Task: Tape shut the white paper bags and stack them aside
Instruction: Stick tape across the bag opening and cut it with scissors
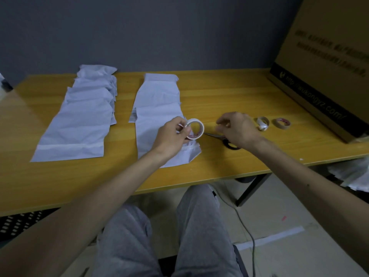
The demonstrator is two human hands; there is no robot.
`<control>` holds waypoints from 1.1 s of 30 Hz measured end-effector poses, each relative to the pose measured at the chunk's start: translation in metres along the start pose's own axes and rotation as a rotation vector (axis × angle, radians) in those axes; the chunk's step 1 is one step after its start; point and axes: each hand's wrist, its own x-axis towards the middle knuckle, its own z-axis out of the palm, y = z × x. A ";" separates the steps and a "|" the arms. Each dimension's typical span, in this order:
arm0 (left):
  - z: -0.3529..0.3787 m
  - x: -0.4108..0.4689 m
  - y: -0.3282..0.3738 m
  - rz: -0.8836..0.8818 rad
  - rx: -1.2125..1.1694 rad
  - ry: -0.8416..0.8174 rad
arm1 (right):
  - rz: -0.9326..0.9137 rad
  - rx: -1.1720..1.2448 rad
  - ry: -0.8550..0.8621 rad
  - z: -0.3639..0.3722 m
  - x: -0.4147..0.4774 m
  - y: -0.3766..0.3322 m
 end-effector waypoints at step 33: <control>-0.005 0.056 -0.011 0.278 0.708 -0.642 | 0.284 0.346 -0.114 0.038 -0.033 -0.029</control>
